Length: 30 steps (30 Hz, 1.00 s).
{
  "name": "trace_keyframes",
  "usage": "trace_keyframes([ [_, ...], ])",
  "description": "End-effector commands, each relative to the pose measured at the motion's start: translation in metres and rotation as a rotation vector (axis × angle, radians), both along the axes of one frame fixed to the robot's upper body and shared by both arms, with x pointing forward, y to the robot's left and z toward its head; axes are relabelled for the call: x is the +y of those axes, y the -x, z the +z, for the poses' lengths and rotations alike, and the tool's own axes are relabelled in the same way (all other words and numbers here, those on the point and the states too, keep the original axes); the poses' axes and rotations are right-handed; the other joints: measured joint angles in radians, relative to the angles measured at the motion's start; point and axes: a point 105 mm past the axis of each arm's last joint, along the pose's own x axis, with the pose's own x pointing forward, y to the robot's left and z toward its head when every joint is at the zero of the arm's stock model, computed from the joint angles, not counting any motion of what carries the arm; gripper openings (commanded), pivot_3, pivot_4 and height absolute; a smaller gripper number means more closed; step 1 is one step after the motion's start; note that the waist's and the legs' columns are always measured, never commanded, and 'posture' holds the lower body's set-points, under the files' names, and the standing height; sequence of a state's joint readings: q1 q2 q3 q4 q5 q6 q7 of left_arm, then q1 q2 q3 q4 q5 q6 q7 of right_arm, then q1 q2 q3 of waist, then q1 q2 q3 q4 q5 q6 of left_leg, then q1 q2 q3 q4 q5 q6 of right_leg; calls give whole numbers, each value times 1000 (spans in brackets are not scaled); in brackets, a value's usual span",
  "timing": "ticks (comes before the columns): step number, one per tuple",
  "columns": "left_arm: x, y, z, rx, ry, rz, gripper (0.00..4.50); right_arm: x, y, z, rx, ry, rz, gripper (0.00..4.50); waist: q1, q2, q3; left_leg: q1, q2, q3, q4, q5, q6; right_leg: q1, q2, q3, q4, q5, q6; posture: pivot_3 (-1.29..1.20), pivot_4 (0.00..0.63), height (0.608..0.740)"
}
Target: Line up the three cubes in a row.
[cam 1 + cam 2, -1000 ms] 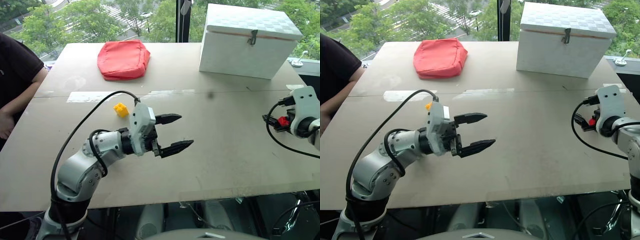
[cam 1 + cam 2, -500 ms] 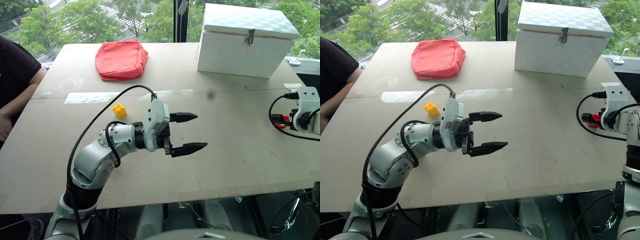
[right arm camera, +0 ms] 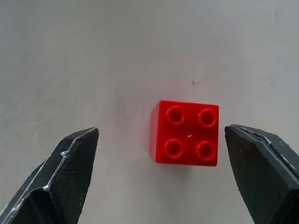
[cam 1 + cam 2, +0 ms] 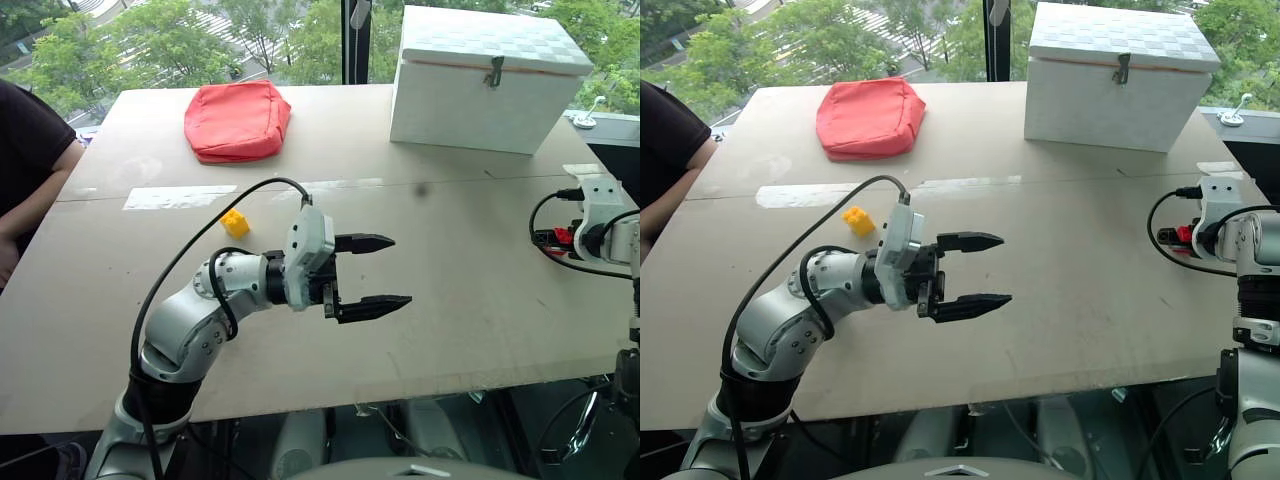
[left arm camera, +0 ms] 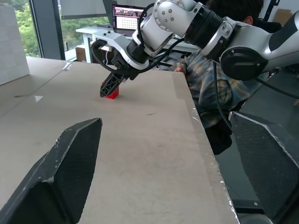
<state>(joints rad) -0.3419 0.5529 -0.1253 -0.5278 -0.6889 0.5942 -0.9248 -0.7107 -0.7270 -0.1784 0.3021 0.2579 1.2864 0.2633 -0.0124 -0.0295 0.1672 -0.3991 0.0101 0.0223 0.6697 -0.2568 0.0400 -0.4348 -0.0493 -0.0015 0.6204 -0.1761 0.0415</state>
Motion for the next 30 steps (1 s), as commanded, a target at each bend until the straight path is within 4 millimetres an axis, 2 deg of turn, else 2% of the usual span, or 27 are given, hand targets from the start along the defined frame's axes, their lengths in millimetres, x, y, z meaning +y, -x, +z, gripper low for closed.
trace_keyframes([
  [1, 1, 6, 9, -49, 22, -10, 4500, -3, -7, 12, -41, 30, 10, 2882, 0, 0, 0, 0, 0, 0, 0, 0, 0, 0, 0, 0, 0, 0, 0, 0, 150, 740],
  [3, 2, 6, 9, -49, 21, -2, 4500, -4, -8, 10, -35, 33, 15, 1977, 0, 0, 0, 0, 0, 0, 0, 0, 0, 0, 0, 0, 0, 0, 0, 0, 150, 740],
  [4, 3, 5, 9, -48, 20, 7, 4500, -4, -8, 11, -36, 34, 22, 1355, 0, 0, 0, 0, 0, 0, 0, 0, 0, 0, 0, 0, 0, 0, 0, 0, 150, 740],
  [6, 8, 3, 6, -44, 16, 32, 4500, 0, -11, 18, -77, 72, 96, 1312, 0, 0, 0, 0, 0, 0, 0, 0, 0, 0, 0, 0, 0, 0, 0, 0, 150, 740],
  [8, 14, 2, 3, -41, 9, 59, 4500, 18, -14, 29, -128, 107, 251, 1312, -1, 1, 1, 0, 0, 0, 0, 0, 0, 0, 0, 0, 0, 0, 0, 0, 150, 740],
  [10, 23, 2, -1, -43, -2, 100, 4500, 65, -14, 53, -288, 69, 540, 1312, -3, 3, 2, 0, 0, -1, 0, 0, 0, 0, 0, 0, 0, 0, 0, 0, 150, 740],
  [12, 33, 2, -4, -32, -4, 146, 4500, 114, -1, 65, -351, 38, 842, 1312, -11, 4, 3, 1, 1, -1, -1, 0, 0, -1, 1, 1, 0, 0, 2, 0, 150, 740],
  [15, 49, 5, -10, -6, -20, 200, 4500, 163, 9, 59, -330, 93, 1171, 1312, -21, 5, 3, 2, 5, -2, -1, 0, 0, -1, 3, 0, 0, 1, 5, 0, 150, 740],
  [17, 58, 10, -15, 12, -49, 216, 4500, 187, 6, 55, -314, 87, 1284, 1312, -23, 5, 3, 2, 7, -2, -1, 0, 0, -1, 3, 0, 0, -1, 1, 0, 150, 740],
  [19, 65, 14, -16, 25, -62, 237, 4500, 207, 5, 43, -269, 155, 1428, 1312, -24, 5, 4, 2, 7, -1, -1, 0, 0, -1, 3, 0, 1, -1, 1, 0, 150, 740],
  [21, 69, 18, -15, 25, -72, 254, 4500, 219, 8, 33, -219, 181, 1554, 1312, -20, 5, 4, 2, 7, -1, 0, 0, 0, -1, 2, 0, 1, -1, 1, 0, 150, 740],
  [24, 73, 22, -15, 26, -85, 282, 4500, 230, 2, 27, -192, 220, 1631, 1312, -5, 5, 5, 0, 7, -1, -1, 0, 0, -1, 1, -1, 0, 0, 0, 0, 150, 740],
  [30, 77, 28, -14, 14, -117, 310, 4500, 238, -7, 21, -132, 257, 1704, 1312, 2, 5, 5, -1, 6, -1, -1, 0, 0, -3, 0, 0, 0, 2, -4, 0, 150, 740],
])
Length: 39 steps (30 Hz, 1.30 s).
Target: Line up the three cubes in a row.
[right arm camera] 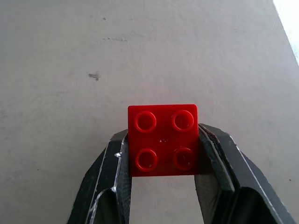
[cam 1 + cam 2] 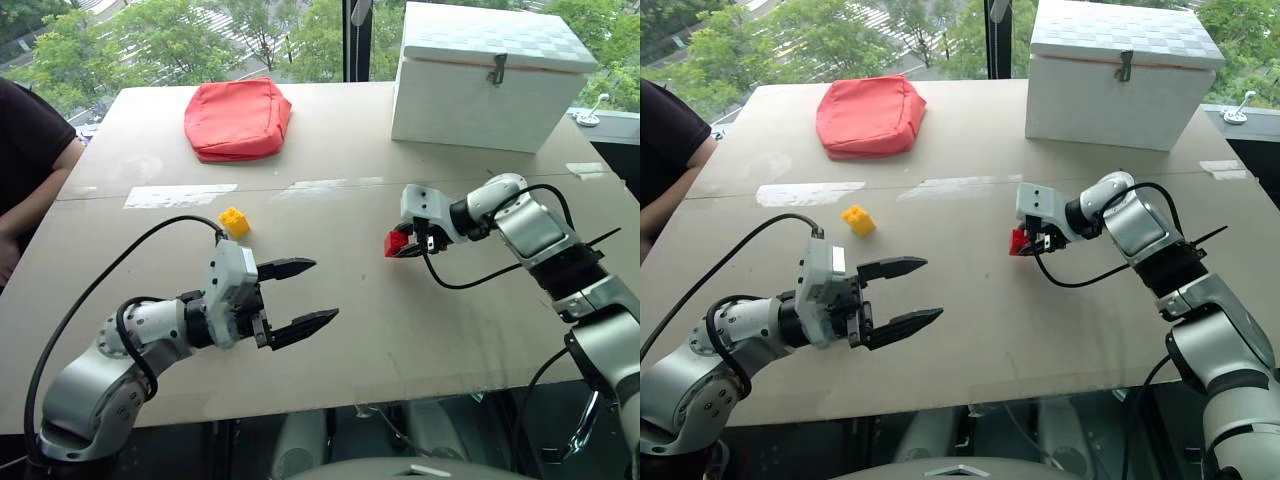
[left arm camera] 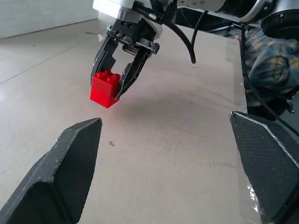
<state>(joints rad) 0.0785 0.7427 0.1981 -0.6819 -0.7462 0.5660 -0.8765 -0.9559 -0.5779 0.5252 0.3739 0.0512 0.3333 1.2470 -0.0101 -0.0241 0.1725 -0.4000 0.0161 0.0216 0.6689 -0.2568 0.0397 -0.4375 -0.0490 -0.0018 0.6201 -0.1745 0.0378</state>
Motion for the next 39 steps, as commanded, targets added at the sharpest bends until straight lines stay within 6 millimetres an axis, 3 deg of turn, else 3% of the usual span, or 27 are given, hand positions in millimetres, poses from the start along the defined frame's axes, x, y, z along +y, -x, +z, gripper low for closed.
trace_keyframes([
  [1, 0, 8, 10, -52, -32, -5, 4500, 2, -5, 9, -28, 36, 45, 1312, -2, 0, 0, 0, 0, 0, 0, 0, 0, 0, 0, 0, 0, 0, 0, 0, 150, 740],
  [19, 12, 0, 13, -68, -78, 22, 4500, 3, -9, -6, 22, 112, 61, 1312, -4, 2, 1, 2, 0, 1, 0, 0, 0, 0, 1, 0, 2, 0, 0, 0, 150, 740],
  [21, 13, 0, 13, -68, -77, 24, 4500, 2, -9, -7, 28, 113, 62, 2367, -4, 2, 1, 2, 0, 1, 0, 0, 0, 0, 1, 0, 2, 0, 0, 0, 150, 740],
  [26, 17, -2, 10, -60, -84, 35, 4500, 2, -8, -7, 32, 102, 73, 4465, -4, 2, 1, 1, 0, 1, 0, 0, 0, 0, 1, 0, 2, 0, 0, 0, 150, 740],
  [32, 50, -21, 7, -36, -21, 285, 4500, 5, -2, 15, -47, -13, 132, 4465, -4, 2, 1, 1, 0, 1, 0, 0, 0, -1, 1, 0, 2, 0, 0, 0, 150, 740],
  [36, 82, -23, 2, -8, -48, 454, 4500, 8, 18, 45, -118, -219, 206, 4465, -3, 2, 1, 1, 1, 0, 0, 0, 0, -1, 0, 0, 2, 0, 0, 0, 150, 740],
  [39, 104, -12, -3, 54, -71, 527, 4500, 6, 43, 75, -75, -464, 199, 4465, -3, 2, 1, 1, 1, 0, -1, 0, 0, -1, 0, 0, 2, 0, 0, 0, 150, 740],
])
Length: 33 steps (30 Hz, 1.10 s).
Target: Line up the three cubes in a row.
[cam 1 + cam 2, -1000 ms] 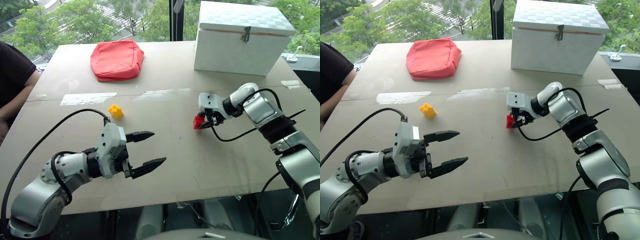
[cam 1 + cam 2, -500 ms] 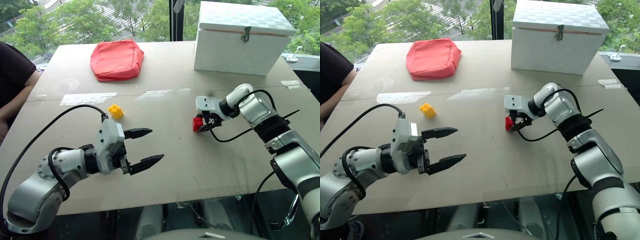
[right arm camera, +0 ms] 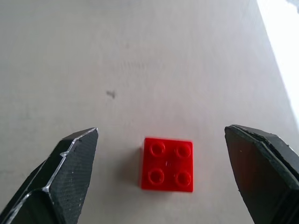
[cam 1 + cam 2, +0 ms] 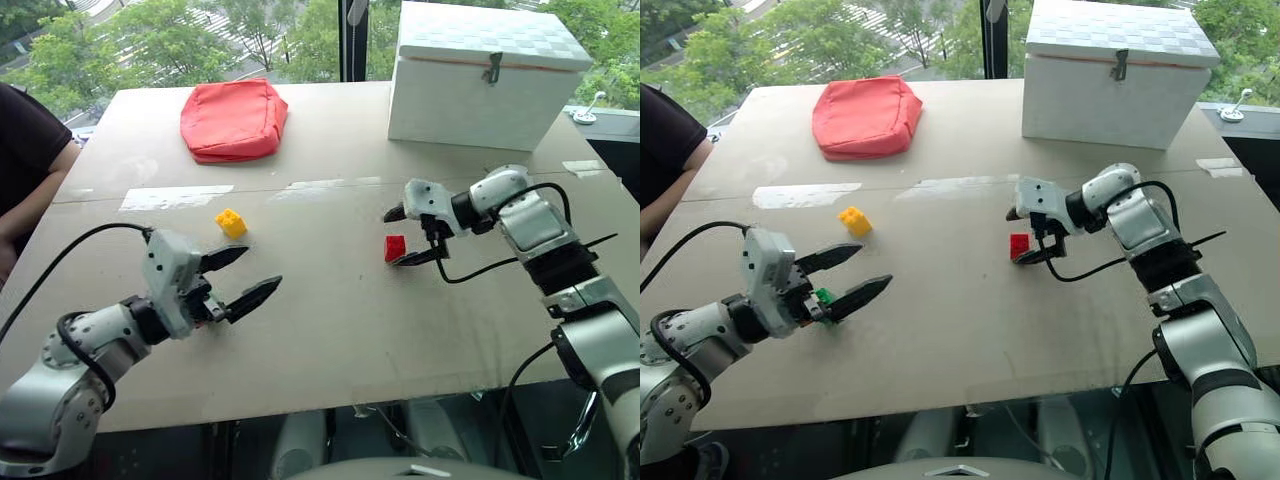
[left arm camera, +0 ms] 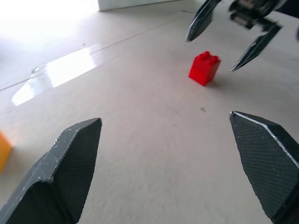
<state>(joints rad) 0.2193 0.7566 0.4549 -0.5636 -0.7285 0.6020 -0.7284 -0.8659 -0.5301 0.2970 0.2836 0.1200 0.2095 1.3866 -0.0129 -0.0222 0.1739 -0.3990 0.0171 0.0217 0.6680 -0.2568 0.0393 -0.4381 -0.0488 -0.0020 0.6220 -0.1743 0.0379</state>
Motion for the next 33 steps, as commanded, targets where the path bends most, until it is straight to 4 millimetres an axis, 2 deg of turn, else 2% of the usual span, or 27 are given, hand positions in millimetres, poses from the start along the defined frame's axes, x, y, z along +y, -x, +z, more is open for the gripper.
trace_keyframes([
  [1, 25, 13, 5, 24, -32, 70, 4500, -1, 30, 48, -12, -270, 35, 4465, 0, 0, 0, 0, 0, 0, 0, 0, 0, 0, 0, 0, 0, 0, 0, 0, 150, 740],
  [4, 43, 24, -3, 61, -107, 66, 4500, -3, 60, 54, -64, -349, 80, 4465, 1, -1, 0, 0, 1, 1, 0, 0, 0, -1, 0, 0, 0, 0, 0, 0, 150, 740],
  [8, 62, 19, -5, 84, -198, 31, 4500, -8, 91, 40, -90, -354, 90, 4465, 13, 0, 0, 0, 1, 0, 0, 0, 0, -1, -1, -3, 0, -3, 3, 0, 150, 740],
  [14, 77, 5, -16, 152, -280, -41, 4500, -11, 111, 30, -74, -359, 58, 4465, 7, -1, 0, 1, 1, 3, 1, 0, 0, -1, -4, -2, 0, -4, 2, 0, 150, 740],
  [18, 74, -4, -24, 224, -297, -130, 4500, -12, 116, 29, -86, -363, 34, 4465, 7, -1, 0, -1, 1, 3, 0, 0, 0, -2, -4, -4, 0, -4, 2, 0, 150, 740],
  [23, 77, -16, -32, 235, -358, -164, 4500, -14, 118, 28, -95, -364, -4, 4465, 5, -1, 0, -2, 1, 3, -1, 0, 0, -4, -4, -3, 0, -3, 2, 0, 150, 740],
  [24, 77, -16, -34, 242, -367, -176, 3945, -14, 118, 28, -96, -364, -9, 4500, 3, -1, 0, -2, 1, 3, -1, 0, 0, -4, -4, -3, 0, -3, 2, 0, 150, 740],
  [25, 78, -16, -36, 252, -372, -186, 3699, -14, 119, 28, -97, -363, -14, 4500, 3, -1, 0, -2, 2, 4, -1, 0, 0, -4, -4, -3, 1, -3, 2, 0, 150, 740],
  [30, 78, -17, -41, 271, -362, -221, 1626, -16, 118, 29, -108, -354, -41, 4500, 4, -1, 0, -2, 2, 4, -1, 0, 0, -5, -4, -3, 1, -3, 2, 0, 150, 740],
  [31, 77, -19, -40, 260, -359, -234, 1312, -17, 117, 29, -111, -352, -47, 4500, 6, -1, 0, -2, 2, 3, -1, 0, 0, -5, -4, -3, 1, -4, 2, 0, 150, 740],
  [33, 70, -24, -34, 225, -346, -263, 1301, -18, 116, 29, -118, -350, -61, 4500, 8, -2, 0, -2, 2, 4, -1, 0, 0, -5, -4, -3, 1, -4, 2, 0, 150, 740],
])
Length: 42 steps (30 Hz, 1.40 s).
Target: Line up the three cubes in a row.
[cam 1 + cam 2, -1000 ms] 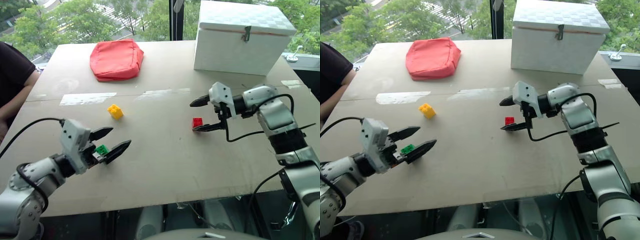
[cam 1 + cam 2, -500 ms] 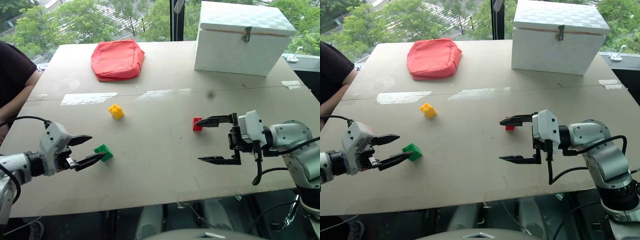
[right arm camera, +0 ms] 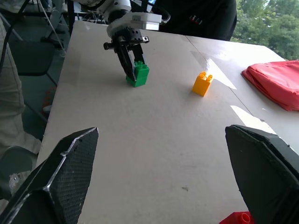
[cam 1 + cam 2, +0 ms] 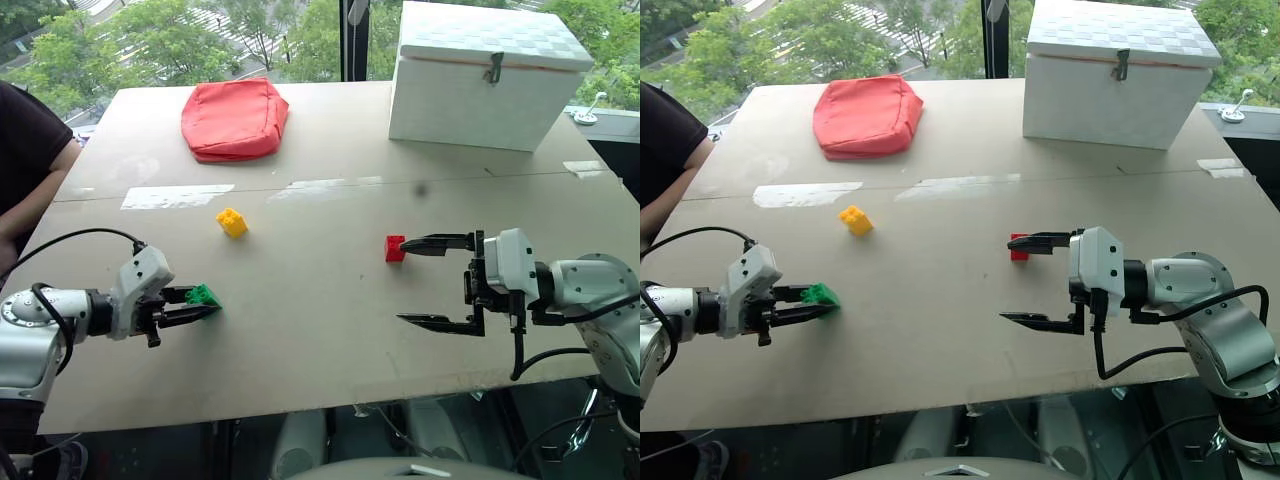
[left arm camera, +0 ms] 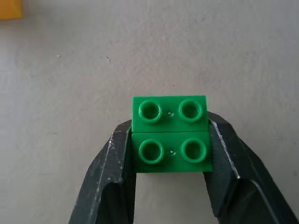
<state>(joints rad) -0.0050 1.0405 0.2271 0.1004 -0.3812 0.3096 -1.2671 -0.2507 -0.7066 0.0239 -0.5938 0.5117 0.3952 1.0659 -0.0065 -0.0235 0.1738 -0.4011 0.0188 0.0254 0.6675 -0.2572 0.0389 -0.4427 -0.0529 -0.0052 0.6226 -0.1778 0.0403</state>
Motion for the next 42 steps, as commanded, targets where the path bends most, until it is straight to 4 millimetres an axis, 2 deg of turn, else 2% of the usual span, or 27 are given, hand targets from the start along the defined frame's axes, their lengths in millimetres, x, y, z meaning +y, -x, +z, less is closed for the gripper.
trace_keyframes([
  [1, -11, -9, 17, -70, 22, -67, 1301, -2, 2, 11, -56, -10, -22, 4500, 3, 0, 0, 0, 0, 0, 0, 0, 0, 0, 0, 0, 0, 0, 0, 0, 150, 740],
  [5, -43, -27, 36, -131, 64, -151, 1301, -7, -7, 16, -85, -107, -154, 4500, 20, -1, 0, 0, 0, 0, 0, 0, 0, 0, 0, 0, 0, 0, 0, 0, 150, 740],
  [10, -93, -48, 47, -158, 89, -307, 1301, -16, -7, 2, 3, -126, -255, 4500, 25, -2, -1, -2, -2, 3, 2, 0, 0, 1, 1, 0, 1, 0, 0, 0, 150, 740],
  [12, -106, -55, 49, -154, 82, -364, 1301, -21, -9, 1, 24, -147, -306, 4500, 22, -2, -1, -2, -5, 3, 3, 0, 0, 1, 1, 0, 1, 0, 0, 0, 150, 740],
  [15, -125, -73, 47, -149, 53, -434, 1301, -30, 6, -8, 77, -117, -303, 4500, 21, -3, -1, -1, -7, 4, 3, 0, 0, 2, 2, 1, 2, 0, 0, 0, 150, 740],
  [19, -139, -86, 40, -118, 3, -514, 1301, -39, 18, -16, 120, -85, -318, 4500, 16, -4, -1, 1, -6, 4, 3, 0, 0, 3, 3, 3, 2, 0, 1, 0, 150, 740],
  [24, -151, -98, 37, -112, -4, -578, 1301, -50, 18, -24, 134, -66, -378, 4500, 18, -4, -1, 1, -6, 4, 3, 0, 1, 4, 4, 3, 2, 0, 1, 0, 150, 740],
  [30, -157, -105, 29, -109, -21, -590, 1301, -48, 23, -21, 125, -65, -400, 4500, 19, -5, -1, 1, -6, 3, 3, 0, 1, 4, 4, 3, 2, 0, 1, 0, 150, 740],
  [42, -173, -115, 29, -103, -47, -621, 1301, -51, 19, -20, 139, -58, -425, 4500, 21, -5, -1, 0, -7, -2, 5, 0, 1, 4, 4, 3, 2, 1, 2, 0, 150, 740],
])
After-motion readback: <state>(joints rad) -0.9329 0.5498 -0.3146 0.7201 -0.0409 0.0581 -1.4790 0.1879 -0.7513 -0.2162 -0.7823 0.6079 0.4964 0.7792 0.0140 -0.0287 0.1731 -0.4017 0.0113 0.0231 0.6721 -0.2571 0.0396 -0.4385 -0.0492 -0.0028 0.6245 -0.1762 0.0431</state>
